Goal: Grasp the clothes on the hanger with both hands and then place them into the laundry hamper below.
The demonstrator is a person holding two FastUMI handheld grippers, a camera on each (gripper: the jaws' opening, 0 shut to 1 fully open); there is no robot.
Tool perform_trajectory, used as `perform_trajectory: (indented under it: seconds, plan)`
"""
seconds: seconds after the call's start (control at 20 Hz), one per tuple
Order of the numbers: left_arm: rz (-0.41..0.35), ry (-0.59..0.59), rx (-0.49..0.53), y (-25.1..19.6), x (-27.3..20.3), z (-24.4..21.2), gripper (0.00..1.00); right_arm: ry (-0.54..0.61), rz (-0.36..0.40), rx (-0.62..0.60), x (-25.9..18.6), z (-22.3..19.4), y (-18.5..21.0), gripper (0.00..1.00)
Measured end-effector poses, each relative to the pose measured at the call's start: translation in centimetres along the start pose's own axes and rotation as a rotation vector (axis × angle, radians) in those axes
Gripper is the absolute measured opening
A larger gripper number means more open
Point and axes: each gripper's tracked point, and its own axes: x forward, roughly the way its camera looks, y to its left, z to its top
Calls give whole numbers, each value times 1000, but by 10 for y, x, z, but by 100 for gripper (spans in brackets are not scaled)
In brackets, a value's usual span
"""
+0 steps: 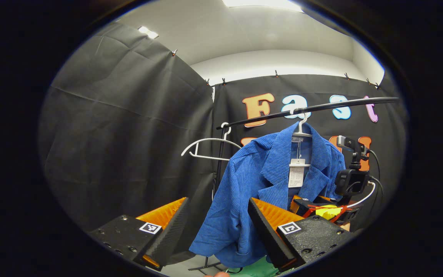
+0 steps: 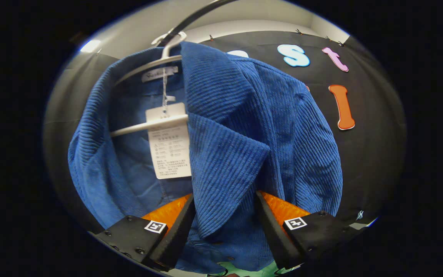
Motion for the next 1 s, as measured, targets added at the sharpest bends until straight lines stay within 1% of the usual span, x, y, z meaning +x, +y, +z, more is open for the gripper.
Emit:
perform_trajectory:
  seconds: [0.1,0.2,0.25,0.3,0.35,0.45,0.5,0.55,0.6,0.7,0.75,0.8,0.85,0.9,1.0]
  plan:
    - [-17,-2,0,-2,0,0,92,-2,12,40,1,2,-8,96]
    - [-37,-1,0,-6,0,-2,92,-7,26,69,-1,7,-27,73]
    - [-47,1,-2,-11,3,-3,95,-10,21,70,-1,12,-39,61]
    - [-61,4,-5,-18,7,-6,95,-19,10,63,-2,17,-50,49]
    - [-77,8,-11,-24,11,-8,92,-34,-12,53,-6,24,-62,38]
    - [-118,14,-27,-38,14,-12,92,-63,-31,14,-19,35,-75,15]
    - [-142,17,-39,-47,16,-15,92,-92,-27,-1,-27,45,-78,8]
    - [-166,23,-53,-57,19,-18,92,-123,-24,-21,-34,54,-81,8]
    - [-191,30,-68,-68,24,-22,92,-155,-18,-42,-46,65,-81,2]
    - [-226,46,-96,-88,33,-31,92,-218,-3,-60,-71,87,-84,14]
    - [-240,50,-104,-98,39,-35,92,-244,-3,-60,-83,99,-88,8]
    - [-244,47,-106,-104,45,-38,95,-270,1,-59,-92,109,-92,8]
    - [-245,46,-104,-110,50,-43,95,-285,2,-65,-100,119,-95,8]
    - [-250,51,-102,-116,58,-49,92,-296,2,-74,-103,123,-97,8]
    - [-268,68,-105,-131,68,-61,92,-330,12,-92,-120,136,-97,8]
